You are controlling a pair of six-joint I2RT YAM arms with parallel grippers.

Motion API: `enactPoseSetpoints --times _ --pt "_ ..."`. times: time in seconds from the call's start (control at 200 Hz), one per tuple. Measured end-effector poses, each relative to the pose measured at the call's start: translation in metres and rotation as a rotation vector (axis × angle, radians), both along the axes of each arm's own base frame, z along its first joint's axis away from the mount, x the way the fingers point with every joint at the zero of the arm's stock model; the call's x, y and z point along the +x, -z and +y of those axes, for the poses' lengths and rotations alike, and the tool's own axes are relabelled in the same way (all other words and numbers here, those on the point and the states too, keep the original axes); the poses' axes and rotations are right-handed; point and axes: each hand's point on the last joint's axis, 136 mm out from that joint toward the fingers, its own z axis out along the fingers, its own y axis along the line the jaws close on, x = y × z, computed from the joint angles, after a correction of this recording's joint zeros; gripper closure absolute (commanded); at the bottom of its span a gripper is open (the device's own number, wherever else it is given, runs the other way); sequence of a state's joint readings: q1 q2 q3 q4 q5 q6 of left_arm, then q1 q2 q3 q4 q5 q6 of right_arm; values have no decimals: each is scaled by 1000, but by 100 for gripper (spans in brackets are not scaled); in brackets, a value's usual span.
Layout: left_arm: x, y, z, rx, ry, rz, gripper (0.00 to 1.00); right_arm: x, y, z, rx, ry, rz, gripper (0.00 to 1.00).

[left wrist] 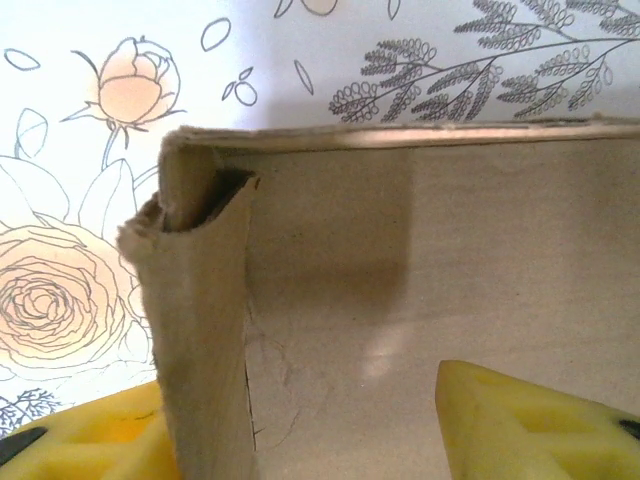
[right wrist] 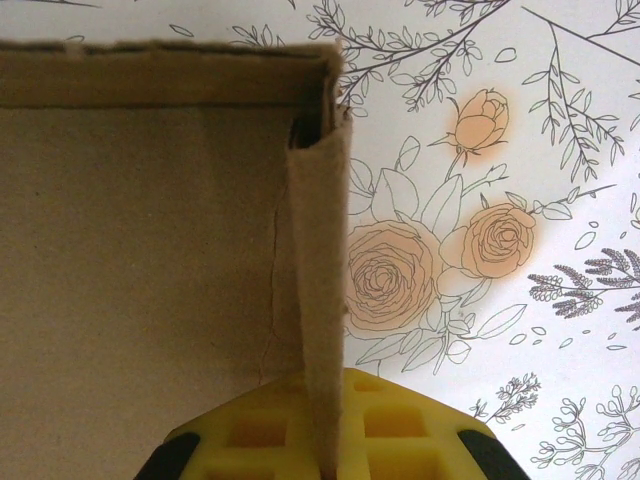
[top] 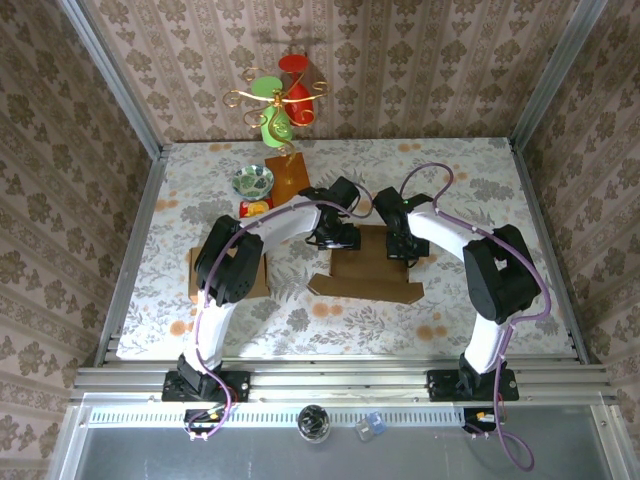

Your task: Fold the paper box

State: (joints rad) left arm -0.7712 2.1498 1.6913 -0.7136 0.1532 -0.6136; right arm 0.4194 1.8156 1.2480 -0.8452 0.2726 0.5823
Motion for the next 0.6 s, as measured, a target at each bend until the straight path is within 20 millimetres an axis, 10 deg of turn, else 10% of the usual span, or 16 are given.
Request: enactPoseSetpoints --times 0.18,0.6 --pt "5 -10 2 1 -2 -40 40 -1 1 1 21 20 4 100" --pt "36 -103 8 -39 -40 -326 39 -19 24 -19 82 151 64 100"
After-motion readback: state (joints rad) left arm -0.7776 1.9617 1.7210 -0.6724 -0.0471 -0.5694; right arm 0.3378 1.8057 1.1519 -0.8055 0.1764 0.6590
